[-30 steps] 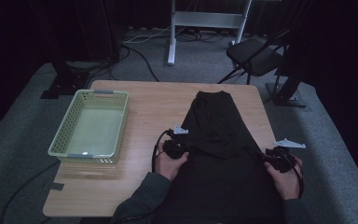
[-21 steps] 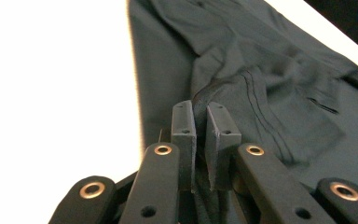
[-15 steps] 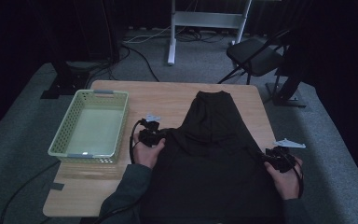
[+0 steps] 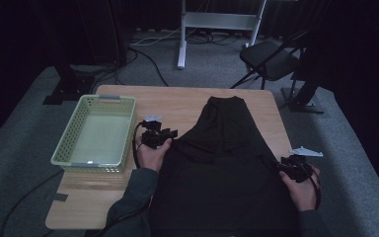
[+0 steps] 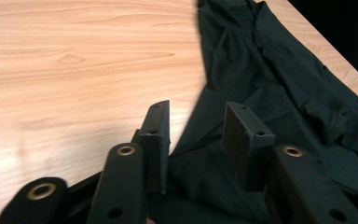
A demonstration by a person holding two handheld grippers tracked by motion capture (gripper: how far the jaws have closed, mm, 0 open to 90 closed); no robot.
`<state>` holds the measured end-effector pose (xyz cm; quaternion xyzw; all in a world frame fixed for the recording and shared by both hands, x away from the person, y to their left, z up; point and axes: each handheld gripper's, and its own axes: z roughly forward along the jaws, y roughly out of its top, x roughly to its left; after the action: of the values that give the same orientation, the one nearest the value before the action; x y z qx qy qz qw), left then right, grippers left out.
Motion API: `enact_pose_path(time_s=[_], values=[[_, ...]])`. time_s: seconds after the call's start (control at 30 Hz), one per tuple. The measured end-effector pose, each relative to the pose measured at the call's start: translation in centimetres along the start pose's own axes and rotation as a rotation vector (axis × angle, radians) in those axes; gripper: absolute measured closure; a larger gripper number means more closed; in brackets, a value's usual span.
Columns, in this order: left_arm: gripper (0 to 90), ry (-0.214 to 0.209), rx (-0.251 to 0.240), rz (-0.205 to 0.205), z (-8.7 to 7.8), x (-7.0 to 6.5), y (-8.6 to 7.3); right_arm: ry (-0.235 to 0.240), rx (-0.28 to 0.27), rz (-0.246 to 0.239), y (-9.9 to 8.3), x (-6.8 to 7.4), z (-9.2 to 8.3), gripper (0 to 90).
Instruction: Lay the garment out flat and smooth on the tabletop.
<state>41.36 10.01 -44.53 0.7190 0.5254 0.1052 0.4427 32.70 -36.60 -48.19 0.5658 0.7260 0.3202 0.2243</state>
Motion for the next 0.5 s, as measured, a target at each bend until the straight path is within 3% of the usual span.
enact_pose_path(time_s=[0.33, 0.5], values=[[57.6, 0.041, 0.065, 0.046, 3.0, -2.0, -0.4, 0.002, -0.005, 0.0, -0.1, 0.0, 0.0, 56.0], [82.7, 0.06, 0.092, 0.064, 2.3, -2.1, -0.9, 0.003, -0.006, 0.0, -0.1, 0.0, 0.0, 56.0]])
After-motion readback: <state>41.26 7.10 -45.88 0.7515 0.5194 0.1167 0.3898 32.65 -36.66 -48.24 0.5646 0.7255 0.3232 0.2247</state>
